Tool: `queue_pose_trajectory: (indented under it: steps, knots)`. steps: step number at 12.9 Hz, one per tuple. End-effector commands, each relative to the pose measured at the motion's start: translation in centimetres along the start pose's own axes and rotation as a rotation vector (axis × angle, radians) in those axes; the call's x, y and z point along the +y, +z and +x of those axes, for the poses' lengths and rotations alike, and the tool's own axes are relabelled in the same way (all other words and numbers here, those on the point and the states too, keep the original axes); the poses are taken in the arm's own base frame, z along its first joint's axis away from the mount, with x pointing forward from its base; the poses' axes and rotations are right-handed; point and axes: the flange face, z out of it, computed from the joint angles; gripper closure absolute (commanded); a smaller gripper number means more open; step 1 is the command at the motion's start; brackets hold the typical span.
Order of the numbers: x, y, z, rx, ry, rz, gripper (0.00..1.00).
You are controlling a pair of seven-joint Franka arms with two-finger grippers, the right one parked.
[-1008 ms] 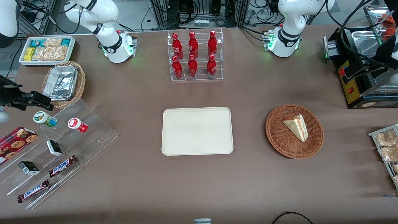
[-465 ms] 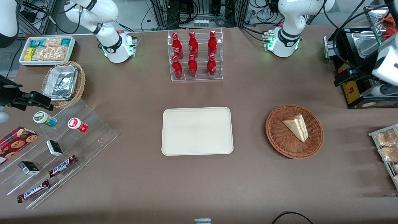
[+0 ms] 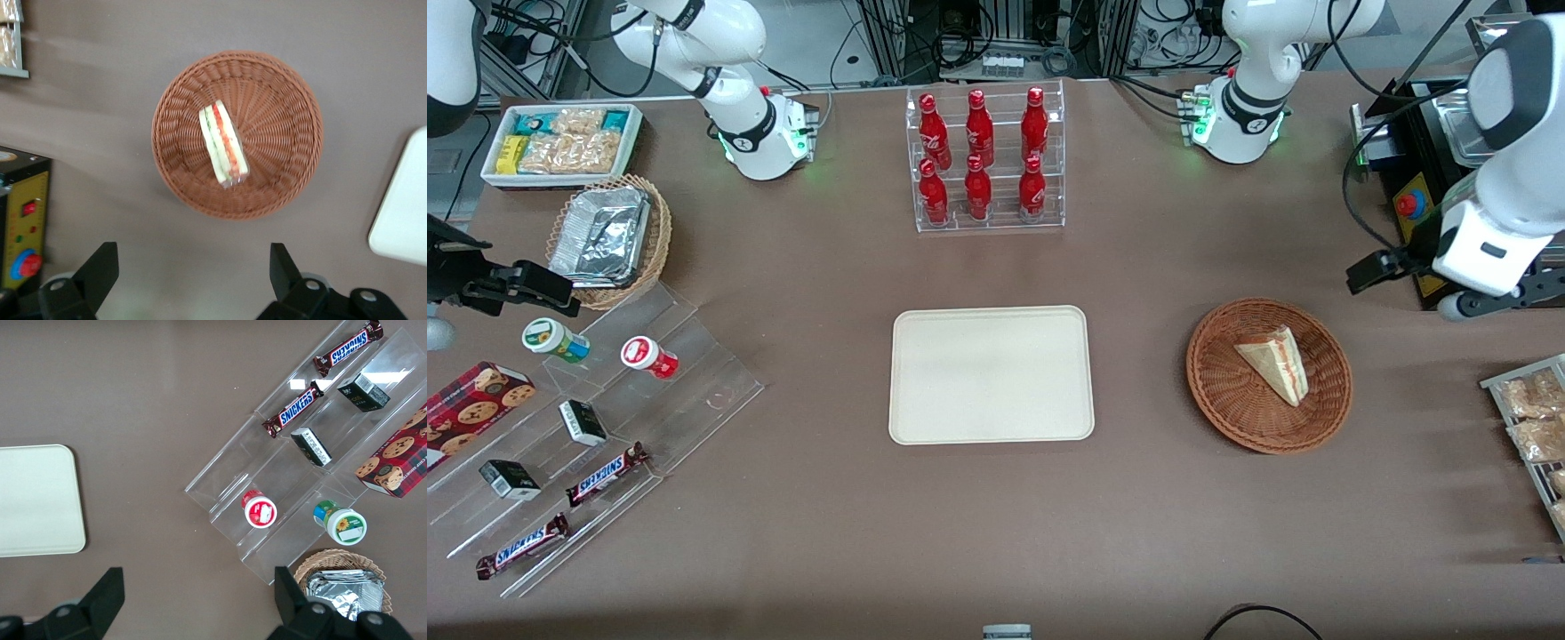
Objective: Place sandwich from basket to tray
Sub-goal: 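Move the left gripper down over the wrapped sandwich in the basket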
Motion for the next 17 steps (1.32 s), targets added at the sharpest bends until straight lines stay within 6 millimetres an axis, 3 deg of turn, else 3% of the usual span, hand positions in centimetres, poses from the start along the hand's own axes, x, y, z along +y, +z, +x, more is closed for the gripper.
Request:
queue_pose_trajectory:
  steps: [1, 10, 14, 17]
  knots:
    - [1.4, 2.5, -1.5, 0.05, -0.113, -0.003, 0.0]
    - [2.7, 12.5, -0.2, 0.014, -0.137, 0.007, 0.0]
    - [2.6, 16.4, -0.4, 0.041, -0.143, -0.01, 0.0]
    - [3.0, 18.2, 0.1, 0.054, -0.19, -0.023, 0.0]
